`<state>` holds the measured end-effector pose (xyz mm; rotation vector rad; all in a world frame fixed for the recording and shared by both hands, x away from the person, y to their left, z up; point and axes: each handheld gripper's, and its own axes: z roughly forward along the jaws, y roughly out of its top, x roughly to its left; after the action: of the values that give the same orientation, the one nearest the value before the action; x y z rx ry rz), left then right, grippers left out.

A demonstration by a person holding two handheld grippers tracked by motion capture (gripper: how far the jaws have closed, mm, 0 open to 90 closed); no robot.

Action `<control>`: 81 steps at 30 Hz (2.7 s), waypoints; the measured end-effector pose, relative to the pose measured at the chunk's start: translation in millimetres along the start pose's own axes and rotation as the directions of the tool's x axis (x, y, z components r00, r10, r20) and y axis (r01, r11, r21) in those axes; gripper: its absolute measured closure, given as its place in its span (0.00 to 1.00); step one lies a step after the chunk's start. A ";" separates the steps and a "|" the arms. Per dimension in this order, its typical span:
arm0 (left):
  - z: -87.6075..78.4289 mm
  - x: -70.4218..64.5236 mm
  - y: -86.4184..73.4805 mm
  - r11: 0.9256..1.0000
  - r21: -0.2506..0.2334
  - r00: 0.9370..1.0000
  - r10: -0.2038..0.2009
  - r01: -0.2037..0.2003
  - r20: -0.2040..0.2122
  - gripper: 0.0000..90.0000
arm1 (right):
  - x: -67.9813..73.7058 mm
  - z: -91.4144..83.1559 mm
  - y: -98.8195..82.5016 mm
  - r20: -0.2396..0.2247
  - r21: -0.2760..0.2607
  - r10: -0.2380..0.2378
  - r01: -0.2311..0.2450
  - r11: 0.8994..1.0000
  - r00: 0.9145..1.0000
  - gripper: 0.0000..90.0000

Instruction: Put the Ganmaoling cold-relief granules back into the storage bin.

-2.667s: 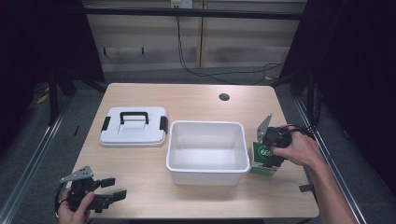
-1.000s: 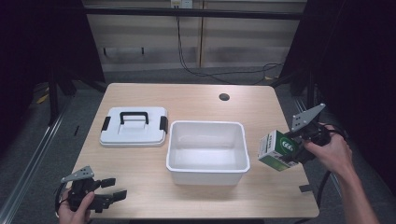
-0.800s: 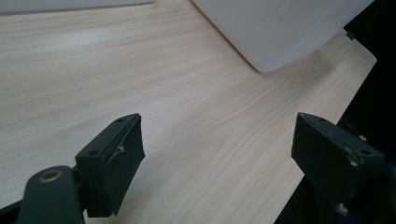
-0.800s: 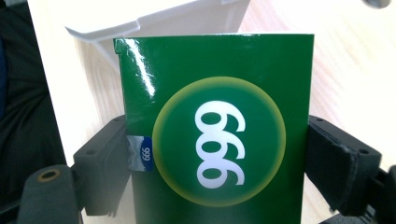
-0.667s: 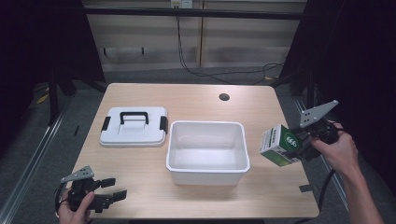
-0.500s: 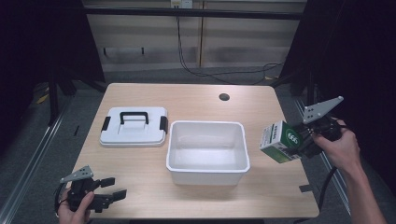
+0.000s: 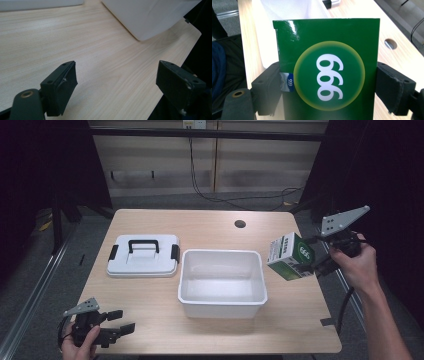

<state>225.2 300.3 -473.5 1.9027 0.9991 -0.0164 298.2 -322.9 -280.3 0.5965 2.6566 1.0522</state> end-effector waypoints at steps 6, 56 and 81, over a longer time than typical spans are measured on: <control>0.2 0.1 0.0 1.000 0.004 1.000 0.003 -0.003 0.002 0.19 | 1.4 6.9 9.1 -0.018 -0.022 -0.008 0.008 1.000 1.000 0.18; 0.7 -0.1 0.1 1.000 0.008 1.000 0.002 -0.002 0.012 0.19 | 26.5 136.5 99.5 -0.224 0.438 -0.166 0.251 0.863 0.960 0.18; 1.3 0.0 0.0 1.000 0.013 1.000 0.002 -0.002 0.014 0.19 | 28.2 188.8 90.6 -0.286 0.579 -0.214 0.346 0.738 0.934 0.17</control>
<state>225.6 299.3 -474.3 1.9127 0.9900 -0.0347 364.5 -136.5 -354.7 0.1638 3.1368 0.1195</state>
